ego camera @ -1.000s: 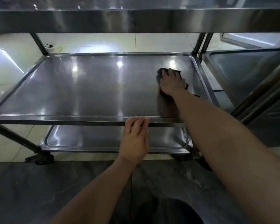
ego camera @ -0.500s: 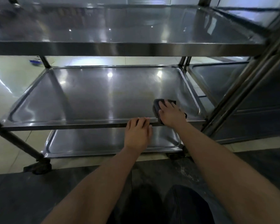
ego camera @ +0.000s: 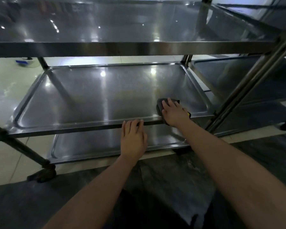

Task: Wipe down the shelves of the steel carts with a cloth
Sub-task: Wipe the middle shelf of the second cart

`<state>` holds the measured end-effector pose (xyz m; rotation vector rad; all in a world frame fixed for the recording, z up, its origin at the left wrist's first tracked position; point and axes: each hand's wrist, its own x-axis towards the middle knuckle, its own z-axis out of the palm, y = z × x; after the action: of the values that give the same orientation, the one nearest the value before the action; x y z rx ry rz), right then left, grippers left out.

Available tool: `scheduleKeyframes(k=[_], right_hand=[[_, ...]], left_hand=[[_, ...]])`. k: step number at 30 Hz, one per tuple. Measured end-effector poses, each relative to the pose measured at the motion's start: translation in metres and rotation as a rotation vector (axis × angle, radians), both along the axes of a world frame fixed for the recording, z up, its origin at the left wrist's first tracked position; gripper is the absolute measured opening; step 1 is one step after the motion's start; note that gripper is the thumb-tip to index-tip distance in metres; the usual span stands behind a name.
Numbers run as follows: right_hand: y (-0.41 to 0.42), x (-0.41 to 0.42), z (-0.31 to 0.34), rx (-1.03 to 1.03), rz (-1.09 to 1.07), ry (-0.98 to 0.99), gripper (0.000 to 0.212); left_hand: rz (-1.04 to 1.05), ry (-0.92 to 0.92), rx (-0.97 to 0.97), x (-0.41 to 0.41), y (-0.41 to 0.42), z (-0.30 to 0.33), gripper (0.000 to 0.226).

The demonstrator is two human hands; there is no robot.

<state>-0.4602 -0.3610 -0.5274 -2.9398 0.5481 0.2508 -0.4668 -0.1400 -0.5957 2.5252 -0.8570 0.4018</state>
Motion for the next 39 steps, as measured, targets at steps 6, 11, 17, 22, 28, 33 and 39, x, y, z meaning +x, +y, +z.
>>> scheduleKeyframes(k=[6, 11, 17, 22, 28, 33, 39], right_hand=[[-0.009, 0.023, 0.000, -0.014, 0.041, -0.042, 0.053], [-0.032, 0.076, -0.006, 0.032, 0.025, -0.121, 0.056], [-0.063, 0.157, -0.021, 0.016, -0.088, -0.057, 0.072], [-0.029, 0.173, -0.005, 0.016, 0.002, -0.103, 0.054], [-0.019, 0.129, -0.012, 0.039, 0.033, -0.111, 0.054], [0.004, 0.057, -0.018, 0.059, 0.043, -0.196, 0.048], [0.019, 0.026, -0.020, -0.004, 0.034, -0.240, 0.045]], left_hand=[[-0.086, -0.122, -0.150, 0.032, -0.003, -0.005, 0.038], [-0.129, -0.245, -0.277, 0.039, -0.007, -0.020, 0.035], [-0.121, -0.336, -0.293, 0.044, -0.012, -0.033, 0.037], [-0.097, -0.378, -0.265, 0.048, -0.014, -0.038, 0.036], [-0.093, -0.361, -0.260, 0.042, -0.015, -0.029, 0.033], [-0.131, -0.274, -0.243, 0.042, -0.006, -0.027, 0.031], [-0.168, -0.120, -0.253, 0.030, 0.006, -0.010, 0.035]])
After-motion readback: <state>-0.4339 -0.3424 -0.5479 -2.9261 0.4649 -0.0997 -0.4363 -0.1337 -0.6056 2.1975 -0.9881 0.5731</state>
